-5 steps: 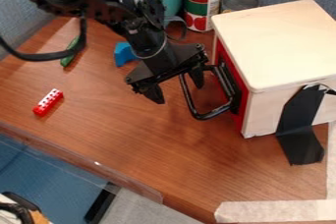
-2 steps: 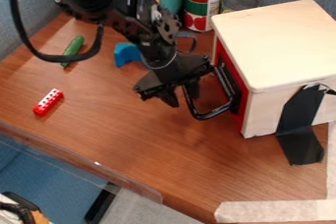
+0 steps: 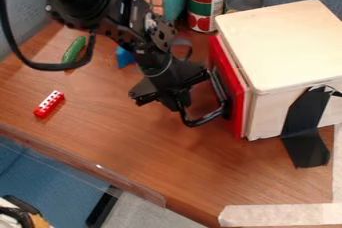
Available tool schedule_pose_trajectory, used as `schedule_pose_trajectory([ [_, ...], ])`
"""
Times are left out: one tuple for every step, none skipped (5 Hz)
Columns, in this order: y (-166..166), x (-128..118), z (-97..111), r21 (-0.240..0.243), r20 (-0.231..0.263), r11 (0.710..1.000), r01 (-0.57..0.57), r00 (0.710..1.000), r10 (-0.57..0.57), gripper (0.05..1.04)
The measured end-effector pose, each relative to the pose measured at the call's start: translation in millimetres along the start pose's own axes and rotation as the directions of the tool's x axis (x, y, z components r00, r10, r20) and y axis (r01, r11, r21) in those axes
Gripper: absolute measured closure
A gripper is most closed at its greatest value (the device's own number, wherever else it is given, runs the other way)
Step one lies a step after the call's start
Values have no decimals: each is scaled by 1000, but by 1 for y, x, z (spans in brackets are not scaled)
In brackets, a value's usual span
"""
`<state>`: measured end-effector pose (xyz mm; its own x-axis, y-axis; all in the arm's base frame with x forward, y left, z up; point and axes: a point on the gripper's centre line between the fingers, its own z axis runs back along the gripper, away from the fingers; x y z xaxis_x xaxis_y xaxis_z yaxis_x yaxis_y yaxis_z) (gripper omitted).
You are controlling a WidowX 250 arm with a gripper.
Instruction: Open the drawer
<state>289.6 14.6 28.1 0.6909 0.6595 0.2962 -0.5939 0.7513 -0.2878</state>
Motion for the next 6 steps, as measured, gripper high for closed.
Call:
schedule_pose_trajectory([
  [16,2,3,21,-4,1000,-13,1000,13,968],
  [32,6,6,36,-7,999,-8,1000,8,968],
  [57,8,15,58,-18,998,-39,999,40,968],
  [77,7,25,54,-24,997,-48,998,50,968],
  [86,7,31,42,-24,998,-48,998,49,941],
  [92,6,34,18,-41,1000,-24,999,25,727],
])
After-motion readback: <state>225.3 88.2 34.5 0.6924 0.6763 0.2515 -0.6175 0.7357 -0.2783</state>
